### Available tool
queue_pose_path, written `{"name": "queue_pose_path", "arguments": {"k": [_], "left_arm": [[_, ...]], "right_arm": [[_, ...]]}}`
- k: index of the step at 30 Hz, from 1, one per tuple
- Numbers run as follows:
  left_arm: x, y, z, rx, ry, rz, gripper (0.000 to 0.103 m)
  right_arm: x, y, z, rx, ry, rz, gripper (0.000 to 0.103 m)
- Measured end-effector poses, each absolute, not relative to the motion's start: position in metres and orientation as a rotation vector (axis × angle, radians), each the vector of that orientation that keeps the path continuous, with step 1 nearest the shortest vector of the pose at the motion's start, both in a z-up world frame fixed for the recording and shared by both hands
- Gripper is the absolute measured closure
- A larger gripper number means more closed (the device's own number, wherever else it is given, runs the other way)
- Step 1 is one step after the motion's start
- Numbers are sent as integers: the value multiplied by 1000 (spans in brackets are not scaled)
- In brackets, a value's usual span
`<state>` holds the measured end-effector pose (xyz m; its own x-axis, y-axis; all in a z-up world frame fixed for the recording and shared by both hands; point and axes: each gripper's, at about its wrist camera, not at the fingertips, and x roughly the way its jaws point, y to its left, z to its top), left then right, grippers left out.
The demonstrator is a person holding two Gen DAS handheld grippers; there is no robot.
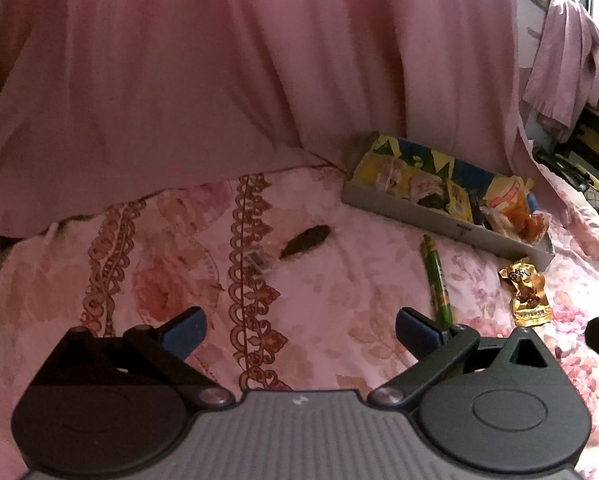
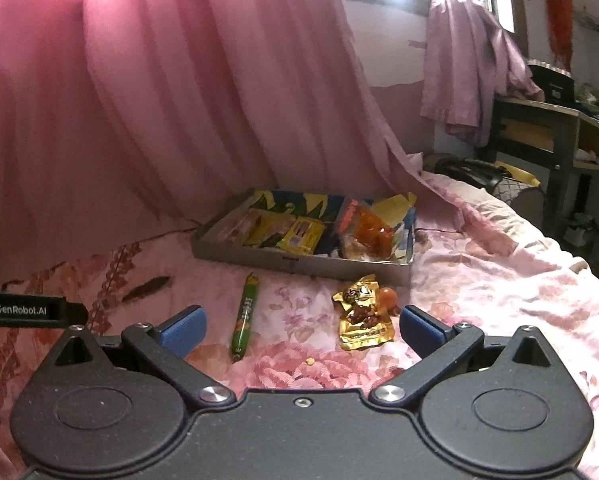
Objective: Organize snacks
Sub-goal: 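Move both tools back toward the remaining snacks on the bedspread, then grasp the dark brown wrapped snack with the left tool while the right tool grasps the green sausage stick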
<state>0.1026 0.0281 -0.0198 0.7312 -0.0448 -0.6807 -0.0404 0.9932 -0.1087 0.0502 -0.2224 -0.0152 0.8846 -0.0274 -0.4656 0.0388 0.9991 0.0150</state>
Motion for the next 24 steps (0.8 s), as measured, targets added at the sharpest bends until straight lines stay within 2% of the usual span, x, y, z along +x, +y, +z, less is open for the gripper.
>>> {"name": "queue_pose_path", "arguments": {"k": [14, 24], "left_arm": [[192, 47, -29, -44, 732, -9, 0], [241, 66, -73, -187, 894, -28, 0]], "right_arm": [[109, -194, -38, -102, 534, 44, 1], [161, -180, -75, -85, 589, 67, 1]]}}
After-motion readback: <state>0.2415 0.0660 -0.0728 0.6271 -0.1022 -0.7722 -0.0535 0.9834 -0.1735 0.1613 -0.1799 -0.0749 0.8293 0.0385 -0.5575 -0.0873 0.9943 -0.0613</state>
